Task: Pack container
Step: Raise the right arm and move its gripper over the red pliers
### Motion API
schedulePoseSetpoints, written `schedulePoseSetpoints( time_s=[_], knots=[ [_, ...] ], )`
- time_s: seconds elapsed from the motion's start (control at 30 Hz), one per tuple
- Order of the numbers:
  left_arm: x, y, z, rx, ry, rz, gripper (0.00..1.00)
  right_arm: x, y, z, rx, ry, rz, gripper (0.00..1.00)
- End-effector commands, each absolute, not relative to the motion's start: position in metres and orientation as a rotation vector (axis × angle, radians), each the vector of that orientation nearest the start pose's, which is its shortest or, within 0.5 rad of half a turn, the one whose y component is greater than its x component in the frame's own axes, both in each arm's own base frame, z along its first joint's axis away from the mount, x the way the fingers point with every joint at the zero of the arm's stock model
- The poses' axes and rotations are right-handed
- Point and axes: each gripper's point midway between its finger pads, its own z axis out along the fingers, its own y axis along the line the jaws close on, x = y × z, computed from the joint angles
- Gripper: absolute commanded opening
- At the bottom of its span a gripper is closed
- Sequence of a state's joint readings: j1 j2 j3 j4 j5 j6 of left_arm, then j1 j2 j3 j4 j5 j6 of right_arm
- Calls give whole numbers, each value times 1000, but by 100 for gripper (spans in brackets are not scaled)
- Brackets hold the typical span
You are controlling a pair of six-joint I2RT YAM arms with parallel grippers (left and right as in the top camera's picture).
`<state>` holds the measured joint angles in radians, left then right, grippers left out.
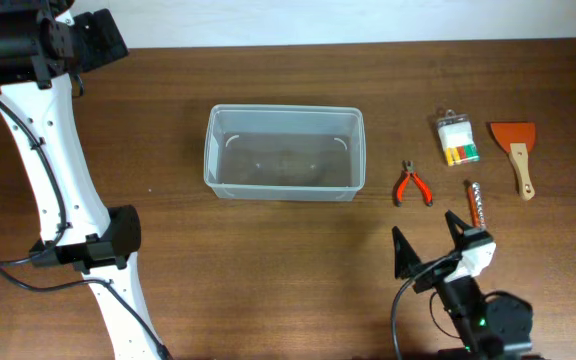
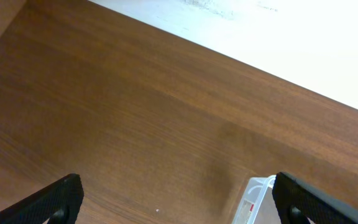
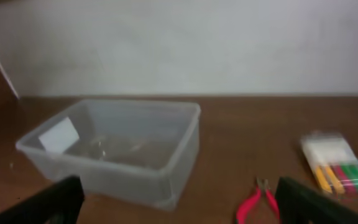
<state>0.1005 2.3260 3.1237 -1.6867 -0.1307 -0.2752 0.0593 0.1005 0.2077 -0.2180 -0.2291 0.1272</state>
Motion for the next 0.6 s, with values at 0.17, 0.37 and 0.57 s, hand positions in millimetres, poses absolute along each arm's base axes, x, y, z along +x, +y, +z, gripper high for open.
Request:
schedulePoseSetpoints(
  time_s=[0.17,0.37,0.57],
  knots=[
    [470,69,352,-487,2357,75,99,270,56,272,-153,1809,313,99],
    [470,69,352,-487,2357,74,99,280,66,222,-168,2026,393,99],
    [471,66,352,-481,2359,56,99,298,66,243,-153,2103,388,99]
  ],
)
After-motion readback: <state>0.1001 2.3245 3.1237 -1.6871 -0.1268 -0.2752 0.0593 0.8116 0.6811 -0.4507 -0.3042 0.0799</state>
